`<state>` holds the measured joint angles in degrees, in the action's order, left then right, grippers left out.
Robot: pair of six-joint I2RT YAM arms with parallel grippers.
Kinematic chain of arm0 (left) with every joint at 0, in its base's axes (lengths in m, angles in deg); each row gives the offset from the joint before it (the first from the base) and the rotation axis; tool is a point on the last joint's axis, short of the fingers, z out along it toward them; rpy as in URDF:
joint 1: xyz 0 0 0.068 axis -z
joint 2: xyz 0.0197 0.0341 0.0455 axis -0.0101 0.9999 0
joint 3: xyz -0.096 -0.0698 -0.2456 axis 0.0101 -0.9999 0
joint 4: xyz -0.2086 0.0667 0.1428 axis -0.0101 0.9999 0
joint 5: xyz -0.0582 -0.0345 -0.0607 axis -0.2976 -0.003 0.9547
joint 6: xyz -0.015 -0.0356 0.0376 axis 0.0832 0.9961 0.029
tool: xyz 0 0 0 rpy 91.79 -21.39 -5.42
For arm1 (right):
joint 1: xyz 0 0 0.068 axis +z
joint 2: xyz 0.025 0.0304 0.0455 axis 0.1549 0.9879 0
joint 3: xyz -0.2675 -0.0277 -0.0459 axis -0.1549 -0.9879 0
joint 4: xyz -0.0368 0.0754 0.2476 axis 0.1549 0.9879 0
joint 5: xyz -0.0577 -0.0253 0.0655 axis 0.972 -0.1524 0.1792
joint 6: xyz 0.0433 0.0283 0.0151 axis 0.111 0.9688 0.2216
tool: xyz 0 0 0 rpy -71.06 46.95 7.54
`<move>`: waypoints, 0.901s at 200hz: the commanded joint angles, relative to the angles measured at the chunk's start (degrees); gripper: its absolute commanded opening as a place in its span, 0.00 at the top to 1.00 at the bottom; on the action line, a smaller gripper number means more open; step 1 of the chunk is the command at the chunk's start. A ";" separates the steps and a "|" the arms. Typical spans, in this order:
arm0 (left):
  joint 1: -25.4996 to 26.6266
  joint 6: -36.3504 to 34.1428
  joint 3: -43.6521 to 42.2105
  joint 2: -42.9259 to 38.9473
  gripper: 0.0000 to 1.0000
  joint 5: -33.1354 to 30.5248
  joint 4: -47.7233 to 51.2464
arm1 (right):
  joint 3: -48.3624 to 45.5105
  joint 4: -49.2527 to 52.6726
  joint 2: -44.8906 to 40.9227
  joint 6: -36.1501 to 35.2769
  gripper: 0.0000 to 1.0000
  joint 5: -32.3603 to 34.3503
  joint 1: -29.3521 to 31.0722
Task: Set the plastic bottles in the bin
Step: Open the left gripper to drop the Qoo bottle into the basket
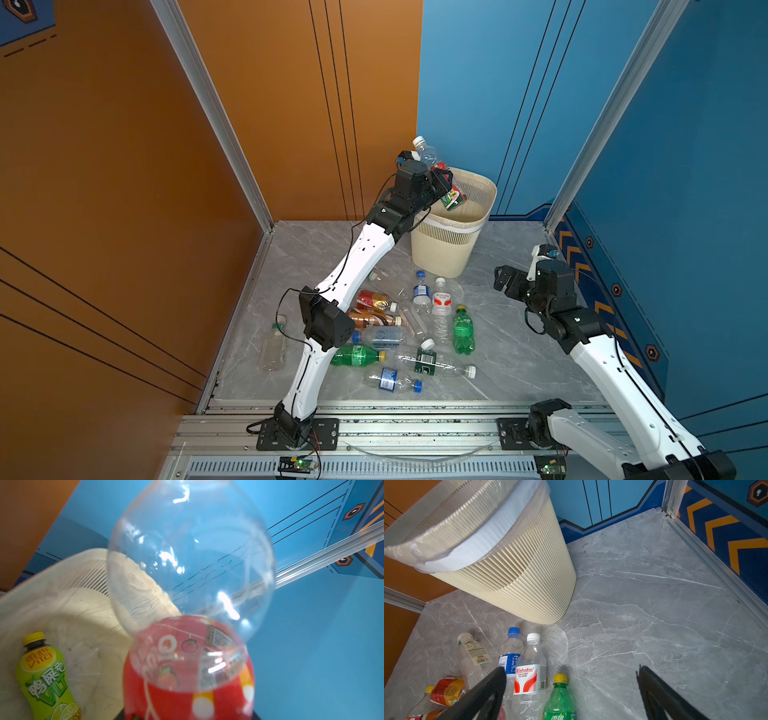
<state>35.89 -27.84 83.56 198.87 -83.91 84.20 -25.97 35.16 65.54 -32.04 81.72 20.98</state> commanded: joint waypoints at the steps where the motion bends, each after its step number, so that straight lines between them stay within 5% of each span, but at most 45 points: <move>1: 0.37 2.31 2.38 1.25 0.55 0.24 -0.35 | -0.11 2.11 -1.25 0.44 0.00 -0.30 -0.61; 79: 0.40 2.84 1.93 2.88 0.54 0.63 1.47 | -0.40 2.10 -1.64 0.17 0.00 -1.06 -1.80; 132: 0.37 2.15 1.41 0.99 0.10 1.70 3.51 | -0.62 2.12 -2.25 0.07 0.00 -1.17 -2.57; 180: 0.62 -0.28 -5.88 -6.98 0.03 2.69 0.15 | -0.10 2.19 -2.31 -0.21 0.00 -1.50 -3.11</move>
<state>36.21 -25.81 81.13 198.61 -82.62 86.32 -25.97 36.12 64.05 -32.08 81.21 18.49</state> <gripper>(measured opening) 0.962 0.996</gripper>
